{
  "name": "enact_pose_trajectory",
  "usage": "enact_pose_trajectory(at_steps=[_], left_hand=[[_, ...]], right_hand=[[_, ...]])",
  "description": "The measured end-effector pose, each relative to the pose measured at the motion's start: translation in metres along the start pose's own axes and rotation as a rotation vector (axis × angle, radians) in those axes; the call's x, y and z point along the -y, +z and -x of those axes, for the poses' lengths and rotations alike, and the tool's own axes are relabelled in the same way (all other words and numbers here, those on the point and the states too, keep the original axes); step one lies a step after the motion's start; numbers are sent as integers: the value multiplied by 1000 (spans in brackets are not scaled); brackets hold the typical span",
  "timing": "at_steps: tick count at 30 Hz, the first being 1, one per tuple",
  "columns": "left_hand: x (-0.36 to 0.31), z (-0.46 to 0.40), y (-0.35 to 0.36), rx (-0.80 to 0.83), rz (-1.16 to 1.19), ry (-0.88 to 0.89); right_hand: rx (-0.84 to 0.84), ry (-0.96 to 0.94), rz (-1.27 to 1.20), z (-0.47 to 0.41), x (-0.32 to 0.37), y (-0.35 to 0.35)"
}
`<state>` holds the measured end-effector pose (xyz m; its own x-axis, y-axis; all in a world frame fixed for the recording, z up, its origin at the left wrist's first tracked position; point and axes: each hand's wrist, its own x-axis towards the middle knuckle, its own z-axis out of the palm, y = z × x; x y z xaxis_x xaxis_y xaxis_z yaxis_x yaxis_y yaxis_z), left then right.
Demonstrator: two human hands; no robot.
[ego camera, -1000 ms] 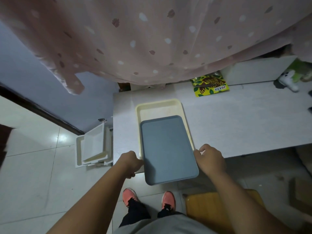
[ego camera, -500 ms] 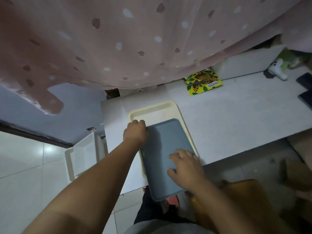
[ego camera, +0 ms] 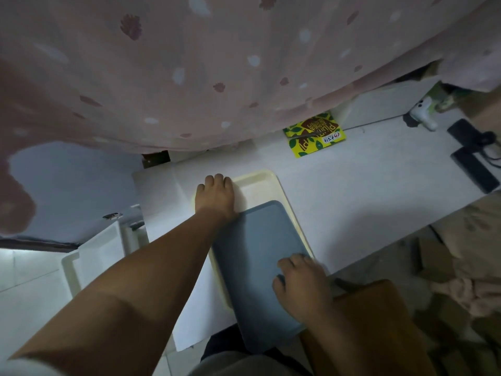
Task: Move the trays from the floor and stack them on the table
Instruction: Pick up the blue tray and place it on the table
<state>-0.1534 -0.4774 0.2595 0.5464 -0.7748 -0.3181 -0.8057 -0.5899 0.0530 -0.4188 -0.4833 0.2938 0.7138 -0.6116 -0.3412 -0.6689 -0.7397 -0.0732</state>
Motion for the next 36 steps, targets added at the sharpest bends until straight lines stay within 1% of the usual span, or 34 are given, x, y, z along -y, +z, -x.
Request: enact_pose_trajectory(at_steps=[4,9,12,15,17,19,20,22,24,26,28,30,33,36], left_hand=[[1,-6,-1,1,-2,21],[-1,-11,-7,38,-46,27],[0,-13,-11,19,-55,17],[2,-16,-16,25,-49,28],[4,-17,-17,39,-49,24],[4,-17,-18,35,-50,24],[3,-18,-18,31,-51,26],[3,-18,-19,22,-47,30],[4,-19,-19,19,-33,33],[7,-21,-19,-2,-22,45],[9,-22,-18,-29,-23,56],[11,-23,-17,-48,-21,70],[12,-24,-15,-75,-9,80],[12,-24,-12,-104,-9,87]], right_hand=[[4,1,-71,-14,20,-4],[58,132,-157,4,2,3],[110,264,-190,29,-25,16],[165,469,-251,51,-42,30],[242,593,-304,57,-41,35],[349,668,-429,56,-36,32],[369,716,-558,53,-33,28],[354,835,-801,47,-33,23],[301,922,-923,38,-32,19],[219,978,-992,26,-31,21],[191,1040,-1064,16,-30,21],[202,1093,-1106,10,-32,22],[188,1104,-1123,6,-32,23],[208,1130,-1144,5,-33,27]])
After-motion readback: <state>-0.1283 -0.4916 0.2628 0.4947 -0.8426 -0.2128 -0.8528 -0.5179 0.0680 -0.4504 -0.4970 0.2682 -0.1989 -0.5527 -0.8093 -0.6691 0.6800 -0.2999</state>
